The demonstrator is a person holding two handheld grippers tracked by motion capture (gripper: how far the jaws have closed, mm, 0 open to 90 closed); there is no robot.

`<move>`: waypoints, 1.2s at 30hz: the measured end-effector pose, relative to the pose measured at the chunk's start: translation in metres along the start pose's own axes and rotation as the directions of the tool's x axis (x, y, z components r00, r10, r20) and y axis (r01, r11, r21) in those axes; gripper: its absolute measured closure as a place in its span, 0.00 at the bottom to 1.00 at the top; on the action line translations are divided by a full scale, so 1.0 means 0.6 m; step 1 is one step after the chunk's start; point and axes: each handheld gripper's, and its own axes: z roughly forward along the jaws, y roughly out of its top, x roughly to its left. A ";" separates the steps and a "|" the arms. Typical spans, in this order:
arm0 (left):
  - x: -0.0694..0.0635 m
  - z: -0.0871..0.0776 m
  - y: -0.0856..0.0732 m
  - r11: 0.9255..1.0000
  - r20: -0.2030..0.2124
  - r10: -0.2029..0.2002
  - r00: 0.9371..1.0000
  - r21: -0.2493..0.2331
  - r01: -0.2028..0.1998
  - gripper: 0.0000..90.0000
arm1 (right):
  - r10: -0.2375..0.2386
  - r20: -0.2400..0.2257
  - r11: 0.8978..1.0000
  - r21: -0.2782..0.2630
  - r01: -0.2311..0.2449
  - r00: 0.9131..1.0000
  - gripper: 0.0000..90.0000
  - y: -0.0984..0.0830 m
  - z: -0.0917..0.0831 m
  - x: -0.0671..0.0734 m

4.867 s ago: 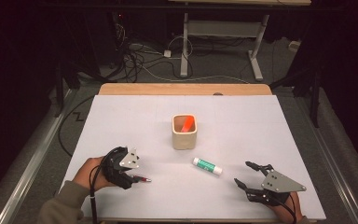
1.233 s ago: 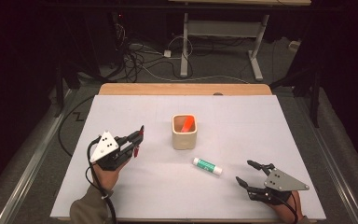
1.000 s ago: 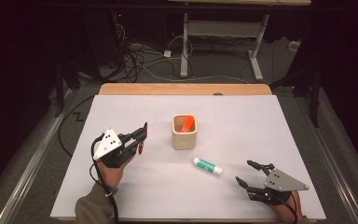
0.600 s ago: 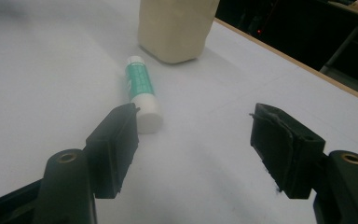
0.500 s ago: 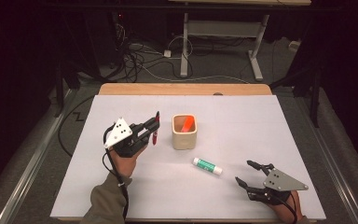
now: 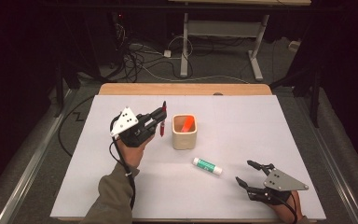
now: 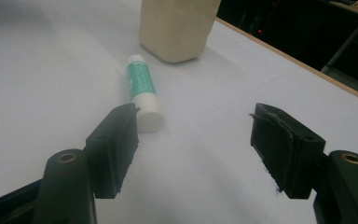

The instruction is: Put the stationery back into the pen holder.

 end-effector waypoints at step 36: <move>0.003 0.110 0.025 1.000 0.093 0.004 0.996 -0.013 -0.003 0.86 | -0.013 -0.005 1.000 0.007 0.013 1.000 0.37 -0.001 0.002 0.001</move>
